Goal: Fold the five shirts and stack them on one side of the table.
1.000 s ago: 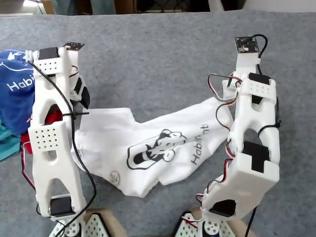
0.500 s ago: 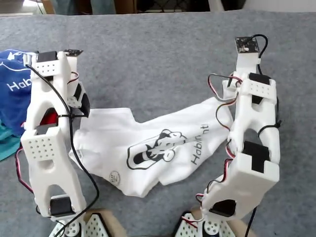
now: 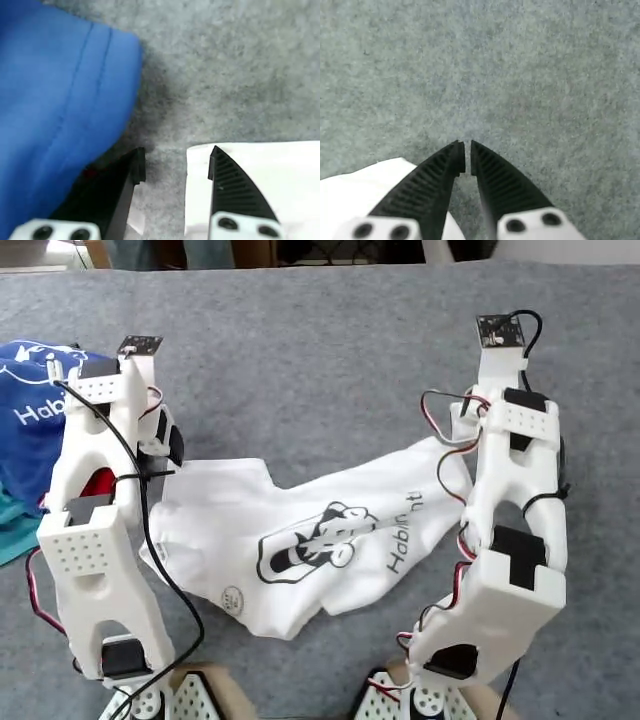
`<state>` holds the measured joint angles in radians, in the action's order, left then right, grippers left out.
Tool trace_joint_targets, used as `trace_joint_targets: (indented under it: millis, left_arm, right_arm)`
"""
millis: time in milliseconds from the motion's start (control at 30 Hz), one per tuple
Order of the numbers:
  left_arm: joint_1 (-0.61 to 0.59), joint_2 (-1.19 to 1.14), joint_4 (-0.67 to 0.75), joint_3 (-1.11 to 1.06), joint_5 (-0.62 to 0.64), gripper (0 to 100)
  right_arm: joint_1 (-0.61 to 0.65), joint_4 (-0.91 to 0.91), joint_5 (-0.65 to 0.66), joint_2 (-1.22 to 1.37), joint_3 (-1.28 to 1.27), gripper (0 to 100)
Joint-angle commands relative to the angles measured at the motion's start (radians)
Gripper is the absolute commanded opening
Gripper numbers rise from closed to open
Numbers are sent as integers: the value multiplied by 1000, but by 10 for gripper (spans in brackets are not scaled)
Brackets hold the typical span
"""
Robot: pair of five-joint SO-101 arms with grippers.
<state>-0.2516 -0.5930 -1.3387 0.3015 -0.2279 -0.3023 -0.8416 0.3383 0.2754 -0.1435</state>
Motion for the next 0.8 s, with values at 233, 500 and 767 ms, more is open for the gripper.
trace_joint_targets:
  millis: [233,500,767]
  left_arm:
    - [7,-52,31,1,8,221]
    - [4,-54,-49,73,11,224]
    - [15,-57,-209,252,37,225]
  right_arm:
    - [9,20,-8,24,15,35]
    - [9,20,-8,28,22,35]
    - [9,20,-8,28,22,35]
